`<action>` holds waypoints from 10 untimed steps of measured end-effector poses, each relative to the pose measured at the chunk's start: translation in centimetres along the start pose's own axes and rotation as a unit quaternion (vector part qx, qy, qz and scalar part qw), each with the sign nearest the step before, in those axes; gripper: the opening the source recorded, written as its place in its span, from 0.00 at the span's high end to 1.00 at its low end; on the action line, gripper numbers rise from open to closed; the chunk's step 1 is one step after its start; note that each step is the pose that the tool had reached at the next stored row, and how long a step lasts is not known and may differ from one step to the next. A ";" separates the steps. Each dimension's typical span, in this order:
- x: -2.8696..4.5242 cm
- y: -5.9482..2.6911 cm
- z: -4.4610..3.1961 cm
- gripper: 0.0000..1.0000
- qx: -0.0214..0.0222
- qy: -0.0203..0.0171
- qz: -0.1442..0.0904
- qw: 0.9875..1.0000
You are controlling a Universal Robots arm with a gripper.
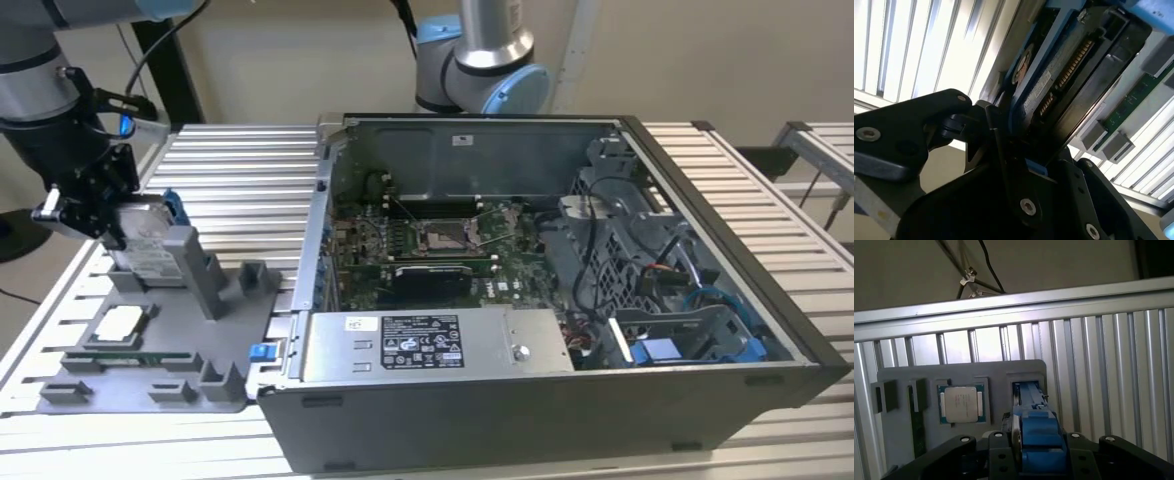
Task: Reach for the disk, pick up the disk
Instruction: 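Pick up the disk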
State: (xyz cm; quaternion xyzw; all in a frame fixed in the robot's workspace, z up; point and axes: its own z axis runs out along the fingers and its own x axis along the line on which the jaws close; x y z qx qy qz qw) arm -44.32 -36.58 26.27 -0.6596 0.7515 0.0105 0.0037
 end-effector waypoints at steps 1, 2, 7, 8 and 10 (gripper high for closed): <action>0.00 0.00 -0.13 1.00 0.000 0.000 0.000 1.000; -0.01 0.00 -0.31 1.00 0.000 0.000 0.000 1.000; -0.03 0.02 -1.40 1.00 0.000 0.000 0.000 1.000; -0.03 0.02 -1.64 1.00 0.000 0.000 0.000 1.000; -0.04 0.02 -2.05 1.00 0.000 0.000 0.000 1.000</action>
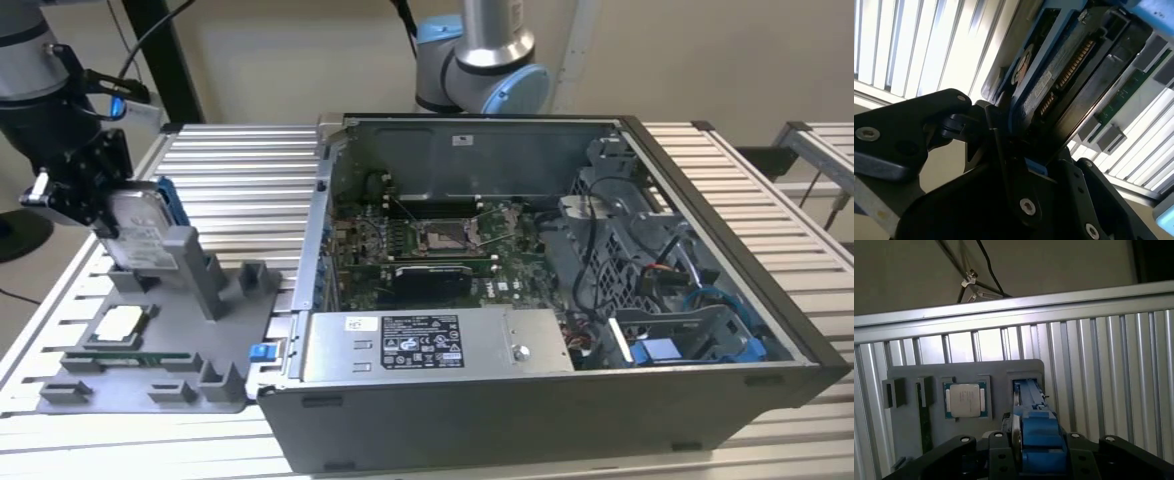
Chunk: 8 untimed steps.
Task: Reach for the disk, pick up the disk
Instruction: 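Pick up the disk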
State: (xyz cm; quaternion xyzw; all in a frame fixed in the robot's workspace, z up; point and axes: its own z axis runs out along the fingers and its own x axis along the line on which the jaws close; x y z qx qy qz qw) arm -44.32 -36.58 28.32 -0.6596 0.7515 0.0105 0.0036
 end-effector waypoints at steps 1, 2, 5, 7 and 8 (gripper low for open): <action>0.00 0.00 -0.21 1.00 0.000 0.000 0.000 1.000; -0.01 0.01 -0.41 1.00 0.000 0.000 0.000 1.000; -0.02 0.01 -1.00 1.00 0.000 0.000 0.000 1.000; -0.03 0.02 -1.41 1.00 0.000 0.000 0.000 1.000; -0.03 0.02 -1.63 1.00 0.000 0.000 0.000 1.000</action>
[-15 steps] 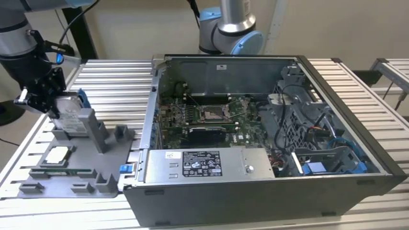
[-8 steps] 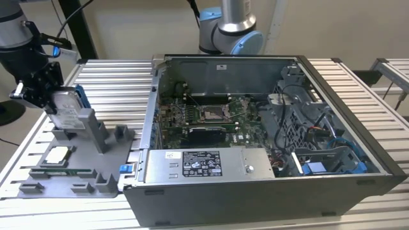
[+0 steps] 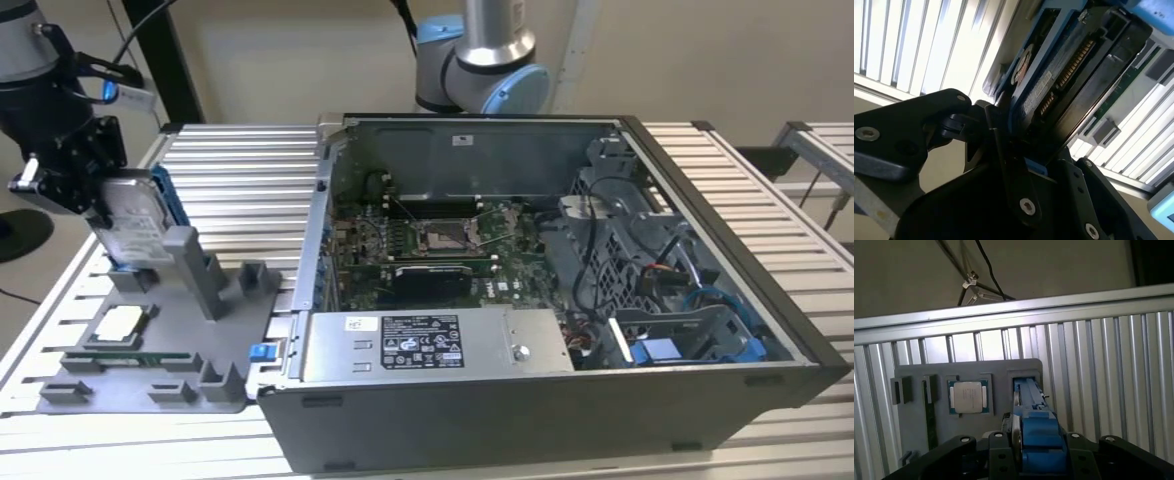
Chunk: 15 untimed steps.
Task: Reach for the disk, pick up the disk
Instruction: 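Pick up the disk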
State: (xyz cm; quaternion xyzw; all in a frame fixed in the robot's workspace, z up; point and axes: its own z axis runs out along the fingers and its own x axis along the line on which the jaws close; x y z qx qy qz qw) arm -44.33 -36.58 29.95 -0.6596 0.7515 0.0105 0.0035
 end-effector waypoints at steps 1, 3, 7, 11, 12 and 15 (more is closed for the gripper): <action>0.00 0.00 -0.22 1.00 0.000 0.000 0.000 1.000; -0.01 0.01 -0.63 1.00 0.000 0.000 0.000 1.000; -0.03 0.02 -1.50 1.00 0.000 0.000 0.000 1.000; -0.05 0.03 -2.43 1.00 0.000 0.000 0.000 1.000; -0.05 0.03 -2.68 1.00 0.000 0.000 0.000 1.000; -0.07 0.04 -3.43 1.00 0.000 0.000 0.000 1.000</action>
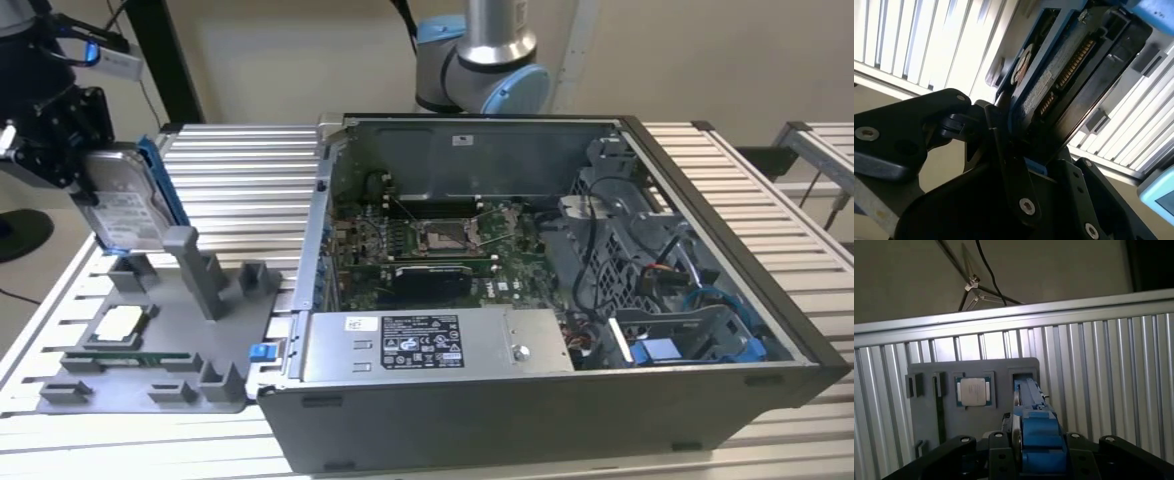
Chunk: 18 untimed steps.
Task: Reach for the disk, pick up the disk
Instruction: 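Pick up the disk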
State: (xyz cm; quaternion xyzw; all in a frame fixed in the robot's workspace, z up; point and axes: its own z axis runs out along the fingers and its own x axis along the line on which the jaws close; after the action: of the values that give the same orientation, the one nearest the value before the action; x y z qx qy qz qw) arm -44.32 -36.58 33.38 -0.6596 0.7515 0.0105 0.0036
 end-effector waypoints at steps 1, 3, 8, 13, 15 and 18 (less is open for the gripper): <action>-0.01 0.00 -0.26 1.00 0.000 0.000 0.000 1.000; -0.02 0.01 -0.80 1.00 0.000 0.000 0.000 1.000; -0.04 0.03 -2.19 1.00 0.000 0.000 -0.001 1.000; -0.06 0.04 -3.09 1.00 0.000 0.000 -0.025 1.000; -0.07 0.04 -3.35 1.00 -0.001 0.000 -0.036 0.999; -0.08 0.04 -4.04 1.00 -0.001 0.000 -0.044 0.999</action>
State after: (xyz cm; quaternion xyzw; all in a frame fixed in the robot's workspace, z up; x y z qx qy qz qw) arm -44.32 -36.58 37.42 -0.6917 0.7221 0.0108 0.0033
